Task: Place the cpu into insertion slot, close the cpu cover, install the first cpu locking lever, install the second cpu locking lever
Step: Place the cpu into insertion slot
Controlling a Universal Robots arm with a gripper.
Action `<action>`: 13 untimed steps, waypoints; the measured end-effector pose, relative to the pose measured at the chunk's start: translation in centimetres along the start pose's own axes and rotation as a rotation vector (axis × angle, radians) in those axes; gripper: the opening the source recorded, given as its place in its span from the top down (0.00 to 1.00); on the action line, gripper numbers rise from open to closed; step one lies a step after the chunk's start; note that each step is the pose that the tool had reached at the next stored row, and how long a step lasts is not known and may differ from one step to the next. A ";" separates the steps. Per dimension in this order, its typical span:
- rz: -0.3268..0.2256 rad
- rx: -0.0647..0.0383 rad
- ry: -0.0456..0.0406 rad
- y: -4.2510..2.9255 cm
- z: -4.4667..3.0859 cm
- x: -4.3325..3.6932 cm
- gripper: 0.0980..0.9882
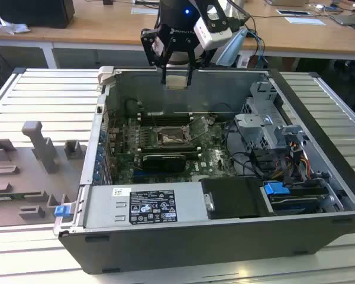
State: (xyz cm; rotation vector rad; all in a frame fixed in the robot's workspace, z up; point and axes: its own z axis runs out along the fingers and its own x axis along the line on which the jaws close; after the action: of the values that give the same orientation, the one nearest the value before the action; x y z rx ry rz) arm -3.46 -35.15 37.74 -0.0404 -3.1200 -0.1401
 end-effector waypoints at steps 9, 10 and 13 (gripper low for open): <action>0.051 -0.001 -0.0046 0.00 0.02 0.00 0.51; 0.055 -0.001 -0.0049 0.00 0.02 0.00 0.51; 0.075 -0.001 -0.0067 0.00 0.03 0.00 0.51</action>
State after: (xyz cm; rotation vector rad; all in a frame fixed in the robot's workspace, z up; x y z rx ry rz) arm -3.46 -35.15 37.72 -0.1573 -3.1196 -0.1412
